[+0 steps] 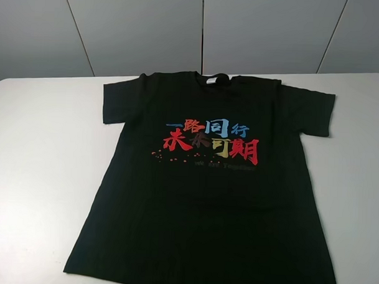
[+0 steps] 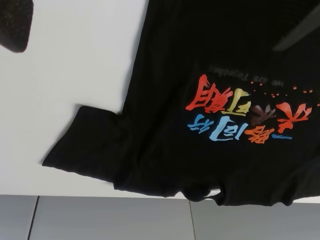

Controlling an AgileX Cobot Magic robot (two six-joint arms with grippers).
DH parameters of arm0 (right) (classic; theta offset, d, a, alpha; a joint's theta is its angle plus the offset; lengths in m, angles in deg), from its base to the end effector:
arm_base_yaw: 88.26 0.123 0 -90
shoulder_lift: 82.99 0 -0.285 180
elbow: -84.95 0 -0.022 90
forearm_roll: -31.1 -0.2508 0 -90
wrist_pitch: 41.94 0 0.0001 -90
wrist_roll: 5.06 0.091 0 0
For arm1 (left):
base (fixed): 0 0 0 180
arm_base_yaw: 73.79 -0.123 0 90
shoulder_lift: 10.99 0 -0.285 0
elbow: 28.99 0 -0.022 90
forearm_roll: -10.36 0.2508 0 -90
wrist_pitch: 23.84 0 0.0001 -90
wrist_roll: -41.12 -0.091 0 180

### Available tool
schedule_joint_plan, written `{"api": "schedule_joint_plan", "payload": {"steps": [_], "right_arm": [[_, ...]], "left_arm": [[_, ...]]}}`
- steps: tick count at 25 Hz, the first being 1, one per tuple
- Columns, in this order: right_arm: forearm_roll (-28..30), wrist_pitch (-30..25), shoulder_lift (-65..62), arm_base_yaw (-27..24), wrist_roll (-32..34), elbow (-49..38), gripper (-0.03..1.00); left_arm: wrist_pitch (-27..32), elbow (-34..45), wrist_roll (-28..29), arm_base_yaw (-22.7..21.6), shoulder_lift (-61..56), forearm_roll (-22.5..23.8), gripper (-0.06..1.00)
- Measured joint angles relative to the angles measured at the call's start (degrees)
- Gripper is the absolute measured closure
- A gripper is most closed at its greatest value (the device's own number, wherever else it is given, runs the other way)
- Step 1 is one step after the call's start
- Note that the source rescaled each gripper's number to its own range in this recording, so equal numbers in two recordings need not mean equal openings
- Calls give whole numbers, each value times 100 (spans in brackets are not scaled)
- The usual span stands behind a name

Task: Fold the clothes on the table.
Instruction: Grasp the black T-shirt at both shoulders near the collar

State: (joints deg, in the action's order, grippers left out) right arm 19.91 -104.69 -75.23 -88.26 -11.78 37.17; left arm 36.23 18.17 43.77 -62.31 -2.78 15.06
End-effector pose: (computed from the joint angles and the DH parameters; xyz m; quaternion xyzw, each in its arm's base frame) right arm -0.0088 0.0157 0.2796 -0.0562 0.8526 0.0672 0.5152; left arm -0.0048 0.0076 0.2854 0.0634 0.8424 -0.0250 0.5346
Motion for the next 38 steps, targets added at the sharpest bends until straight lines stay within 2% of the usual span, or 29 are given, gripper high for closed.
{"api": "schedule_joint_plan", "payload": {"steps": [4,6,10,12,18,22,24,28,33,38], "right_arm": [[-94,136,0,0,202,61,-3],[-139,175,140,0,276,262,-3],[-139,248,1052,0,159,733,-3],[-152,292,1602,0,48,950,-3],[-211,381,3358,0,-293,1570,-3],[-481,394,4397,0,-832,1709,-3],[-601,418,4955,0,-1112,1729,-3],[-659,583,5913,0,-1532,1729,-3],[-753,782,6718,0,-1800,1729,-3],[-900,898,7147,0,-2010,1729,-3]], "left_arm": [[-432,-230,-29,0,678,-23,-6],[-581,-444,-265,0,1159,-140,-6],[-864,-1096,-930,0,2466,-742,-6],[-952,-1406,-1455,0,3104,-1121,-6],[-1022,-2251,-3706,0,5021,-2682,-6],[-1136,-2808,-4634,0,6470,-3129,-6],[-1136,-3081,-4901,46,7073,-3138,-6],[-1124,-3646,-5132,566,8271,-2904,-6],[-1124,-4279,-5207,1563,9496,-2040,-6],[-1032,-4796,-5116,2171,10460,-1227,-6]]}}
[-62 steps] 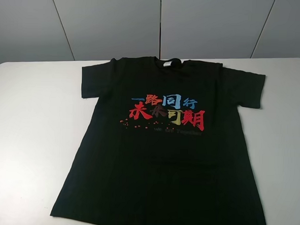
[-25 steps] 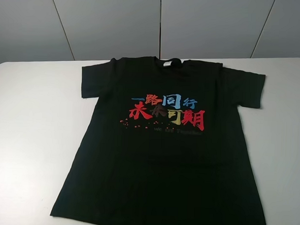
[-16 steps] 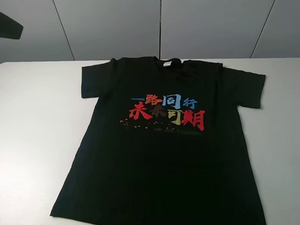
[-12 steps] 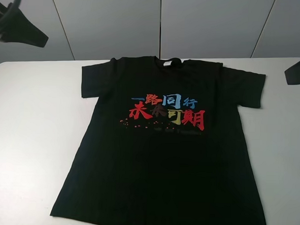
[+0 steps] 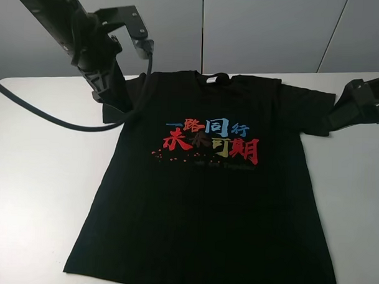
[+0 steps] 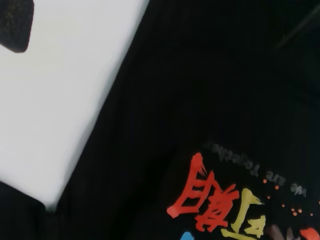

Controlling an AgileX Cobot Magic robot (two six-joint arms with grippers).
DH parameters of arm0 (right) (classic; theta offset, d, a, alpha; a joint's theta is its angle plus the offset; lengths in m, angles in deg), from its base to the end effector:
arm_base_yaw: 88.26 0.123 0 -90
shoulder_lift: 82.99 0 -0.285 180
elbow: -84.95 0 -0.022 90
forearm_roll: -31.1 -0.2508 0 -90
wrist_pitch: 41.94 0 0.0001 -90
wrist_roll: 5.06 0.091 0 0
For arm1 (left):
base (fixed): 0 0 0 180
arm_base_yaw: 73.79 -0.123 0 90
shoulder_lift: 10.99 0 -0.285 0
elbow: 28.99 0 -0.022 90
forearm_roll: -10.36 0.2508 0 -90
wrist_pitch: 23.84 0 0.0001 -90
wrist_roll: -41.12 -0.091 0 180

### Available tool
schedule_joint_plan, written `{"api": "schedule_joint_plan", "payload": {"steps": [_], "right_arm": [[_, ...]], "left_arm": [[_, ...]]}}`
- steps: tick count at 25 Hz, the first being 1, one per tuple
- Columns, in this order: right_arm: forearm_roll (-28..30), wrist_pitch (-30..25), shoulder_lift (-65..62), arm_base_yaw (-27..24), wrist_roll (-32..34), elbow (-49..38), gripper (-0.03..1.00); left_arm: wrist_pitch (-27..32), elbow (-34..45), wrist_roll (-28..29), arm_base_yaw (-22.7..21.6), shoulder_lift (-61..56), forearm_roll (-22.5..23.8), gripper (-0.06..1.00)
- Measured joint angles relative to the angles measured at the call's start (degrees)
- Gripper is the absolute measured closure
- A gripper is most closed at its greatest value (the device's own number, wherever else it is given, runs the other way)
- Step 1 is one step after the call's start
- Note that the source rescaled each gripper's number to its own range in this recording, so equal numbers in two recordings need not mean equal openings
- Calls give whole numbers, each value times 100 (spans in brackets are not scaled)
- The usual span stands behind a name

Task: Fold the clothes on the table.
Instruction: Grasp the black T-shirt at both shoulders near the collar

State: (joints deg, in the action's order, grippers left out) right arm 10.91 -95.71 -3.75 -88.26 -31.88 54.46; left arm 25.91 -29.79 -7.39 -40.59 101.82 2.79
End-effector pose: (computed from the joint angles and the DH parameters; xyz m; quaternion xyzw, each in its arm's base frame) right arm 0.2176 0.0254 0.2560 -0.1460 0.9668 0.1178 0.1733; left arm 0.3128 -0.2157 0.2262 0.6187 0.7675 -0.0349 0.1643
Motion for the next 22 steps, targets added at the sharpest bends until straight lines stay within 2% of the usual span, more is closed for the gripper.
{"api": "schedule_joint_plan", "payload": {"steps": [3,5,22], "right_arm": [[-24,92,52,0,-39,0,-3],[-24,104,61,0,-66,0,-3],[-24,104,61,0,-66,0,-3]], "left_arm": [[121,-295,193,169,536,519,-6],[157,-434,270,201,816,644,-6],[99,-587,389,201,1938,933,-6]]}}
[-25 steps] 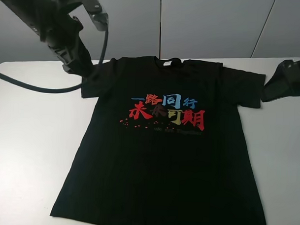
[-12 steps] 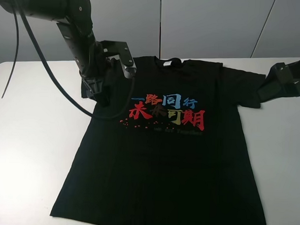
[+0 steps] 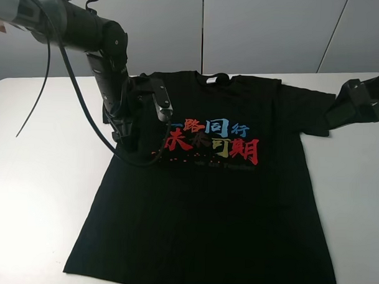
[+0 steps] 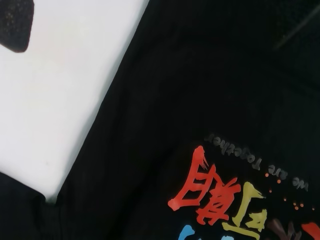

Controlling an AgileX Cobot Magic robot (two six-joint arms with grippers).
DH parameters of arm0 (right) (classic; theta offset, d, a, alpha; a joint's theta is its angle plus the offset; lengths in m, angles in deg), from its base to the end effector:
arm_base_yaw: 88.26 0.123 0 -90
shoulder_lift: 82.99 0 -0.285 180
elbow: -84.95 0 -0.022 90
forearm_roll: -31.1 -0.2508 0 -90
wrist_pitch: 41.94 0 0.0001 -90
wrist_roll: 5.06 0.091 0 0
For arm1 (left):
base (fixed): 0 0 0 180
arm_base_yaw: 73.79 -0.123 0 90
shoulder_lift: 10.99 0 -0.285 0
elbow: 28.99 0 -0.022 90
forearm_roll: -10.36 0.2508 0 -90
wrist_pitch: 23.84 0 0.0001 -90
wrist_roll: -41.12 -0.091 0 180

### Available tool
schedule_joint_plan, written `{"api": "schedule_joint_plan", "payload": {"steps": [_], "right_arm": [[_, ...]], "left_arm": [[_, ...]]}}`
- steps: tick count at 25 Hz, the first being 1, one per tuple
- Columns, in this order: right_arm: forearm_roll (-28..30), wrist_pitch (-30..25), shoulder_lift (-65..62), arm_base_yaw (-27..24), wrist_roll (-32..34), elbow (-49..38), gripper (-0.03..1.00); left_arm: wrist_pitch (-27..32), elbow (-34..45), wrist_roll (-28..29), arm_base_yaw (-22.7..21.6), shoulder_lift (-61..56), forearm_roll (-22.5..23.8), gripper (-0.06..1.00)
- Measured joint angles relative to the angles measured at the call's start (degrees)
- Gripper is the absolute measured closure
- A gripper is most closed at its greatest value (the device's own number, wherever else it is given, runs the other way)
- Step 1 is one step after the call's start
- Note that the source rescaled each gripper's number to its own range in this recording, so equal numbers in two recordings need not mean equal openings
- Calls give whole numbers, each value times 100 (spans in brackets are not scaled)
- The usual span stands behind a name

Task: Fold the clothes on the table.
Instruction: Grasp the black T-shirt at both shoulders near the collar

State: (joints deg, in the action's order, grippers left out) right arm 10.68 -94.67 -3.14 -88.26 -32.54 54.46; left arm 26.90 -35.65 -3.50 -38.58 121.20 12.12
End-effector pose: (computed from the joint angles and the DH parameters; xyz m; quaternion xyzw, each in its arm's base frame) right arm 0.2206 0.0253 0.2542 -0.1482 0.9659 0.1165 0.1776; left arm 0.3396 -0.2370 0.1155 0.6484 0.7605 0.0148 0.0314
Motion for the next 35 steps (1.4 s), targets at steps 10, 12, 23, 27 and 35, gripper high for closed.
{"api": "schedule_joint_plan", "payload": {"steps": [10,12,23,27,35], "right_arm": [[0,-12,680,118,-150,127,-3],[0,-34,988,289,-162,329,-3],[22,-409,1935,730,-234,1509,-3],[26,-433,1935,730,-260,1524,-3],[26,-448,1935,730,-275,1524,-3]], "left_arm": [[-249,0,96,0,259,157,-6],[-249,-13,96,0,271,193,-6],[-129,-96,339,0,397,240,-6],[-59,-131,351,0,455,240,-5],[89,-152,588,14,546,172,54]]}}
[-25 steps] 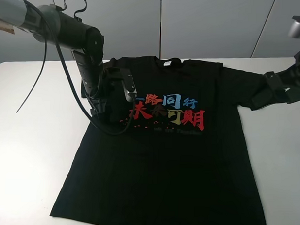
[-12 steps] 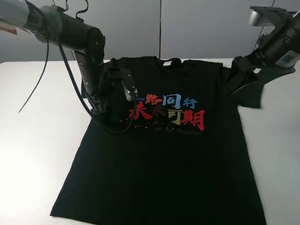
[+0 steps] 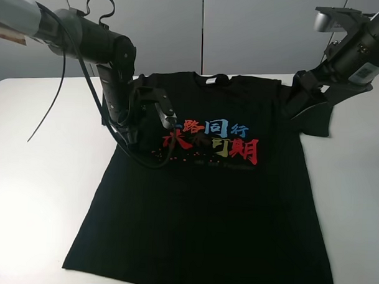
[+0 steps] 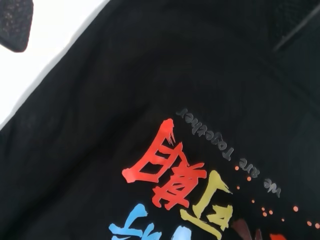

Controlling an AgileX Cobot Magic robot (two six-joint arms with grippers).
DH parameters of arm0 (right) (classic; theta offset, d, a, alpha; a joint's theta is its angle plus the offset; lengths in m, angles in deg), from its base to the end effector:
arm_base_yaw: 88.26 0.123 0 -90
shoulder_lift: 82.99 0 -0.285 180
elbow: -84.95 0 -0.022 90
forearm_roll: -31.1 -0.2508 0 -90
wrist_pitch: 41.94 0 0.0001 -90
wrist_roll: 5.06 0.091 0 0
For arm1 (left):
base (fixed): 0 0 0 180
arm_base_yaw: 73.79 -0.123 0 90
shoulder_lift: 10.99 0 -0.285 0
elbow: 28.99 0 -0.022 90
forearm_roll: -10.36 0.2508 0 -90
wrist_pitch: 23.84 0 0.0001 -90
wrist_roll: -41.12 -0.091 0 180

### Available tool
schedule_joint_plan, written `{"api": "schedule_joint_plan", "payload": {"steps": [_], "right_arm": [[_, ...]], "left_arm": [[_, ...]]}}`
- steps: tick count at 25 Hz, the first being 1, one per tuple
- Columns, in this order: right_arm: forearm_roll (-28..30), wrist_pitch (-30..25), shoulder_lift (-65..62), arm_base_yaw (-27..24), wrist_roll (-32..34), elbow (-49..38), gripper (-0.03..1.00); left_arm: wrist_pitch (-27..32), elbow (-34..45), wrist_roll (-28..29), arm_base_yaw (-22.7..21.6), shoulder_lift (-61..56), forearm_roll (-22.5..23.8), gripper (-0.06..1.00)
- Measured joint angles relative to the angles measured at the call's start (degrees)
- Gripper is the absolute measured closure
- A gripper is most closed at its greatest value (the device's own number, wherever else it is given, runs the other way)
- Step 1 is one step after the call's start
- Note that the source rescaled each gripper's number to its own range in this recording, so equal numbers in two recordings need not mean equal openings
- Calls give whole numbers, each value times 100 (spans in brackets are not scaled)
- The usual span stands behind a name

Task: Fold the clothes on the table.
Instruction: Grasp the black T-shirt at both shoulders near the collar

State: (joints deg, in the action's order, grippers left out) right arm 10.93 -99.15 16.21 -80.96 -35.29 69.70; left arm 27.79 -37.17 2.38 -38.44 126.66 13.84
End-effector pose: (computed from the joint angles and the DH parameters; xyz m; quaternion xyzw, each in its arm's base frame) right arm 0.2923 0.0641 0.2348 -0.2365 0.9567 0.1364 0.1007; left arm 0.3422 -0.2374 0.0817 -0.6174 -0.7863 -0.0233 0.0103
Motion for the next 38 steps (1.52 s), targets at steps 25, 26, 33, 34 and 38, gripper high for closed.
{"api": "schedule_joint_plan", "payload": {"steps": [25,26,33,34,38], "right_arm": [[980,132,1519,546,-845,482,-3],[1056,163,1635,546,-971,567,-3],[1487,592,2248,571,-1563,696,-3],[1514,646,2324,571,-1588,696,-3],[1581,746,2576,571,-1732,696,-3]], "left_arm": [[299,-403,269,12,118,67,94],[299,-403,269,12,118,70,94],[299,-425,269,12,118,91,94],[303,-425,269,12,118,91,94],[303,-437,235,12,123,91,94]]}}
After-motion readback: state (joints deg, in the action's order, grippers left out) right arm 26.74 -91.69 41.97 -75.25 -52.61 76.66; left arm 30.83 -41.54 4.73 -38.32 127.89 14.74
